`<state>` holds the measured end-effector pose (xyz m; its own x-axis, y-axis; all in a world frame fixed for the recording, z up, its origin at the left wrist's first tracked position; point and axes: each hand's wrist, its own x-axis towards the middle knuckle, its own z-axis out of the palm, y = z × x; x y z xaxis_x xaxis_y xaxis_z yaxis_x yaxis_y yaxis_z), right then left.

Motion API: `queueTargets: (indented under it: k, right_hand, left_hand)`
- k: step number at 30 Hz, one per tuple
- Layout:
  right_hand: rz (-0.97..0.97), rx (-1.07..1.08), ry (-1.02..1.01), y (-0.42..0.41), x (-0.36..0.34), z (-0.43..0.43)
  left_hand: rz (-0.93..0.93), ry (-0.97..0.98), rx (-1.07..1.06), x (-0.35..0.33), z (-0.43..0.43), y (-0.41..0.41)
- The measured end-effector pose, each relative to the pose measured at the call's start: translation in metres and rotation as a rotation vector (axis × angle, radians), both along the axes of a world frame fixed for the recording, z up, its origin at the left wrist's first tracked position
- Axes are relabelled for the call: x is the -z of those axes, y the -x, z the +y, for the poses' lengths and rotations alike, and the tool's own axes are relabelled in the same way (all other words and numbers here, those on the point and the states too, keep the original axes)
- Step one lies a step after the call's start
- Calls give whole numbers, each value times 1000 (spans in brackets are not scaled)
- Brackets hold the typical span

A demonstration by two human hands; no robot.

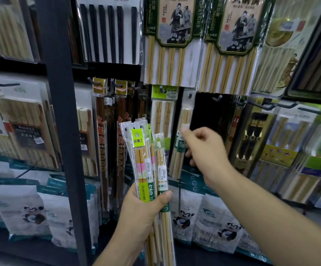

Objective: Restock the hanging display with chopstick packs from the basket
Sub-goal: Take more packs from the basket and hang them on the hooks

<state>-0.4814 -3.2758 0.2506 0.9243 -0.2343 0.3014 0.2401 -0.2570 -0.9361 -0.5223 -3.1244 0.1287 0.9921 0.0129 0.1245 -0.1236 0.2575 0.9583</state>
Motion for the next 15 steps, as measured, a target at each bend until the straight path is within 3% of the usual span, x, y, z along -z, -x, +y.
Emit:
queueTargets:
  k: [4,7,15]
  right_hand:
    - [153,-279,200,12,25,10]
    - [112,-267,231,11,23,10]
    - [-197,-113,85,3,-27,-4]
  left_hand:
    - [-17,-26,33,-2,-2,2]
    - [-16,-25,25,-3,-3,2]
    - [59,-29,-72,-7,-5,5]
